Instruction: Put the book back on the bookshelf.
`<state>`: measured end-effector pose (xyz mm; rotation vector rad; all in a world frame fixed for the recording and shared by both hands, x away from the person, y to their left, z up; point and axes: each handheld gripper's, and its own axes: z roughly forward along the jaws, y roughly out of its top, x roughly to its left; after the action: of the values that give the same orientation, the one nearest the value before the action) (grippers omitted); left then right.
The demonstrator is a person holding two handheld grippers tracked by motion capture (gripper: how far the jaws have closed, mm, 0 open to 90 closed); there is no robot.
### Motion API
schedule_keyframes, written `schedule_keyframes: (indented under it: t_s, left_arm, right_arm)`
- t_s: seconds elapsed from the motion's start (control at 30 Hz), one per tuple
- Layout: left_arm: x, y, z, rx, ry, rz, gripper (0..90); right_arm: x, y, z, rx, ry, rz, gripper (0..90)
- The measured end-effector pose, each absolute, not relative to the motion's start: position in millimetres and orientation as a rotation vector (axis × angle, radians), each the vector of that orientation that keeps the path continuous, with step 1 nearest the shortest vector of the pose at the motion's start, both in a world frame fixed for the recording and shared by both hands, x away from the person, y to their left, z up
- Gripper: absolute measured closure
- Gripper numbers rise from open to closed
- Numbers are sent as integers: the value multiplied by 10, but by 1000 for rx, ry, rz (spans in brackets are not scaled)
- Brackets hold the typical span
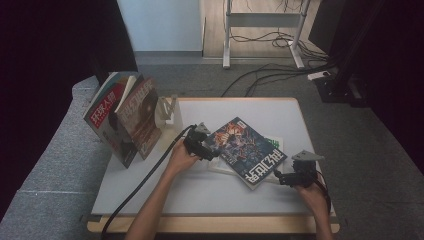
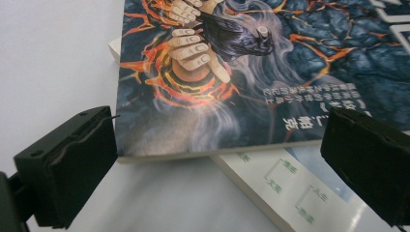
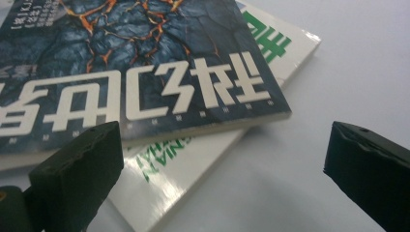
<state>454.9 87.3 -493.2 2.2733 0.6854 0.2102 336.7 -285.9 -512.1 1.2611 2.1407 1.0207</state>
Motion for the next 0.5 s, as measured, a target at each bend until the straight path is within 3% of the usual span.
schedule_keyframes:
  t_s: [0.5]
  left_arm:
    - [4734, 716, -5025, 2301, 685, 215, 0]
  right_arm:
    - [3560, -2753, -5173, 1269, 2183, 1040, 0]
